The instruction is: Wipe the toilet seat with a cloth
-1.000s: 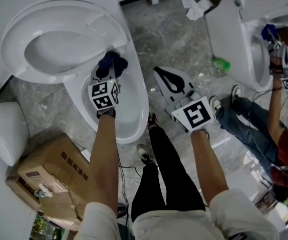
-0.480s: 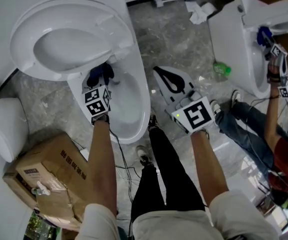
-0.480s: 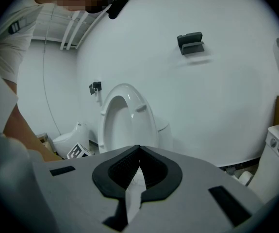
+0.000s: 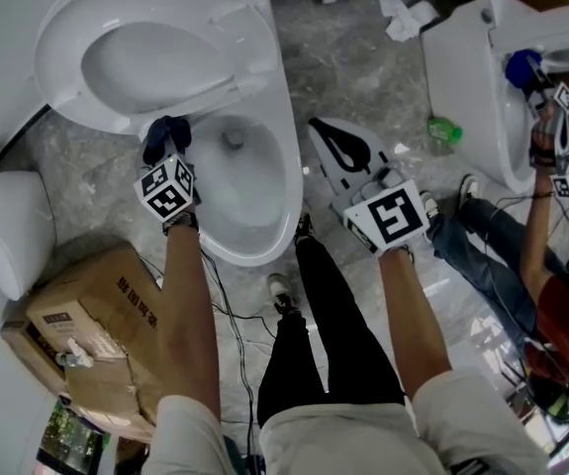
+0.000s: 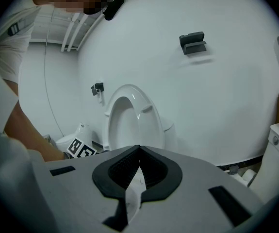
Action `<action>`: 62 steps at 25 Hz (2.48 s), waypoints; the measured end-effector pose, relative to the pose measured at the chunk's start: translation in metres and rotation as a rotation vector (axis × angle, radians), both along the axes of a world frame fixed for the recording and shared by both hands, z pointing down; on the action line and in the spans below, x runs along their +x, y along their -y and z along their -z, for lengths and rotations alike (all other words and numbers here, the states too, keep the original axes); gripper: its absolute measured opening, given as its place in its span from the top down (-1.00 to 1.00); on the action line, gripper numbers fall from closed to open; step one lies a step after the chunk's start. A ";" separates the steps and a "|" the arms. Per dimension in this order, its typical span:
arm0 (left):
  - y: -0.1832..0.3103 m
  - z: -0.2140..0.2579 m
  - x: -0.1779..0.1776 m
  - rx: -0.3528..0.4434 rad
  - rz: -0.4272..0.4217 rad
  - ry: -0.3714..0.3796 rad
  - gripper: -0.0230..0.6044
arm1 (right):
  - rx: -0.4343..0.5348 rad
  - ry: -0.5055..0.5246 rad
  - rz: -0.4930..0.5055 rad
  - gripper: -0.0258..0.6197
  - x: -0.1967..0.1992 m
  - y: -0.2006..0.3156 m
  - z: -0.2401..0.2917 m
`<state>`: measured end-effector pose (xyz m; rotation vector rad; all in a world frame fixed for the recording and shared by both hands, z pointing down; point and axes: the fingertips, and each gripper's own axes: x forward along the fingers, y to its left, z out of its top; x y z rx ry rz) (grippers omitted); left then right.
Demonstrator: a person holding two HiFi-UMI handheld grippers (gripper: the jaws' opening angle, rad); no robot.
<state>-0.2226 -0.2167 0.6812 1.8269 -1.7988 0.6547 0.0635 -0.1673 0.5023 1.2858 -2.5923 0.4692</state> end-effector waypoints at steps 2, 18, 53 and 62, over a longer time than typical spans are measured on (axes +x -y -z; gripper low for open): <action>0.001 0.008 -0.008 0.016 0.009 0.008 0.79 | 0.000 -0.002 0.006 0.86 -0.004 -0.004 0.002; 0.020 0.095 -0.043 0.235 0.048 -0.010 0.79 | 0.028 -0.021 0.003 0.86 -0.017 0.003 0.036; 0.105 0.316 0.011 0.551 -0.125 0.086 0.79 | 0.096 -0.033 -0.132 0.86 0.024 0.005 0.100; 0.110 0.329 0.049 0.565 -0.115 0.067 0.79 | 0.069 -0.095 -0.224 0.86 0.059 0.009 0.091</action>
